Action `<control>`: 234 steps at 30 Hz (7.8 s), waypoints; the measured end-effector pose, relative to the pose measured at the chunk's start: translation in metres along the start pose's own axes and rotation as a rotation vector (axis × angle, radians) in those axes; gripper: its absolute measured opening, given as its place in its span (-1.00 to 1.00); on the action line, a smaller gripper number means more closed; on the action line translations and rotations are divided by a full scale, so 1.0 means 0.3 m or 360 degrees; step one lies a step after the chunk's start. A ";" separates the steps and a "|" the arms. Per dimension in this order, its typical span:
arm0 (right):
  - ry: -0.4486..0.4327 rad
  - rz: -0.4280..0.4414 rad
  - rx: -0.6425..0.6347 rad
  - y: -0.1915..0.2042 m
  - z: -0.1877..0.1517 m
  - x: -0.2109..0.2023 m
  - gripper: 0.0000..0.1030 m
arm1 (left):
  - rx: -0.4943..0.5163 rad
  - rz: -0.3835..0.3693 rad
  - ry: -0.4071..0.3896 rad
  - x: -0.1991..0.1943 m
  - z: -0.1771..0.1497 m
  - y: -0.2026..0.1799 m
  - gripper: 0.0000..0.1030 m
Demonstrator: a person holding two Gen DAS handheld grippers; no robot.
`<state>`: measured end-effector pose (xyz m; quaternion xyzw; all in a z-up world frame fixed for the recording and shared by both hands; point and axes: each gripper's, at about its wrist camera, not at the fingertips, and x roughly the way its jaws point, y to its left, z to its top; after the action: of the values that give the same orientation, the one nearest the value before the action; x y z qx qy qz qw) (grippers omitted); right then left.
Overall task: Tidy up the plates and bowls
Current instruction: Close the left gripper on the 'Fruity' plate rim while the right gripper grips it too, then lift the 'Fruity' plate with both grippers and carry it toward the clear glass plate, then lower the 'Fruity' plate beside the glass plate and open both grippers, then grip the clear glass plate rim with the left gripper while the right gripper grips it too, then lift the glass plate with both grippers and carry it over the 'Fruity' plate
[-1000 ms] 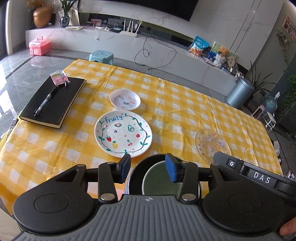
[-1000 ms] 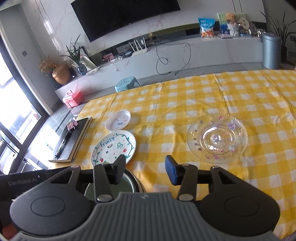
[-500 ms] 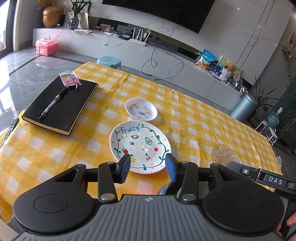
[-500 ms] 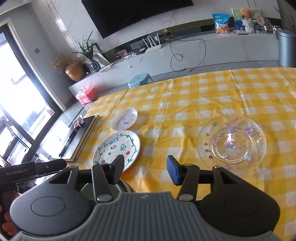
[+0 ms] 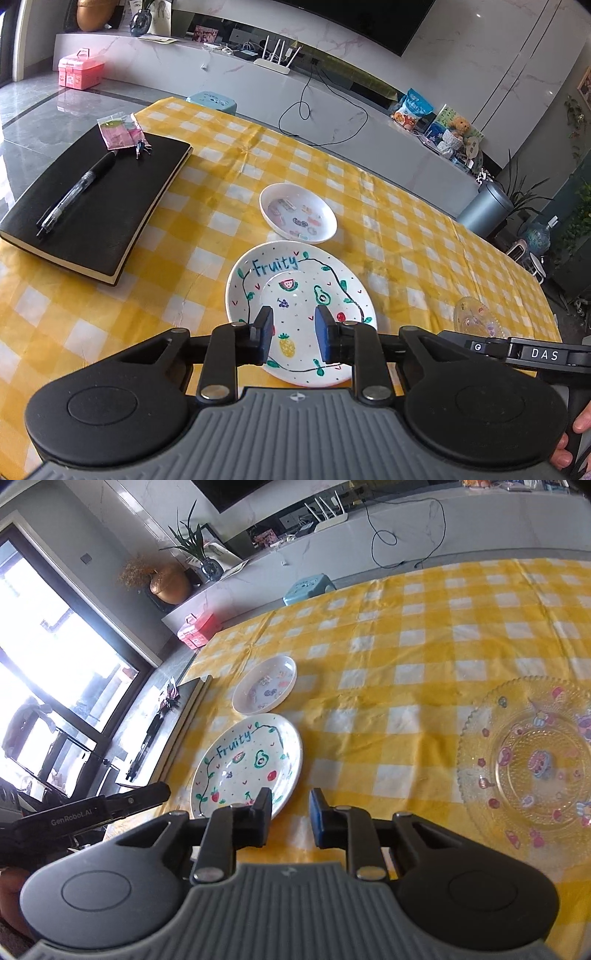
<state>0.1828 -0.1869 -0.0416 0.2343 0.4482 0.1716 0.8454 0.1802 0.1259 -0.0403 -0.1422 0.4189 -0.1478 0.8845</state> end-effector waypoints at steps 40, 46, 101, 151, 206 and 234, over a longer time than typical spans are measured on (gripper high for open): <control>0.0146 0.0181 0.0292 -0.102 0.054 0.268 -0.90 | -0.0296 -0.0144 -0.0056 0.160 -0.017 0.214 -0.57; 0.0111 0.0112 0.0266 -0.092 0.062 0.238 -0.90 | -0.0266 -0.0136 -0.0068 0.145 -0.008 0.176 -0.72; -0.0230 -0.0183 0.0656 -0.548 -0.419 -0.697 -0.86 | 0.0034 -0.0273 0.0195 -0.009 -0.411 -0.672 -0.72; -0.0144 -0.0488 0.0330 -0.460 -0.395 -0.548 -0.78 | 0.0110 0.0089 0.0290 0.096 -0.487 -0.665 -0.69; -0.0366 -0.0501 0.0430 -0.570 -0.053 -0.362 -0.50 | -0.0088 0.0219 0.0115 0.363 -0.193 -0.716 -0.10; -0.0395 -0.0511 0.0425 -0.572 -0.023 -0.326 -0.86 | -0.0094 0.0117 0.0102 0.376 -0.183 -0.706 -0.62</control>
<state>0.1379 -0.3767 -0.0732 0.2891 0.3912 -0.0559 0.8719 0.1752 -0.1181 -0.0730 -0.1480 0.4561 -0.1074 0.8709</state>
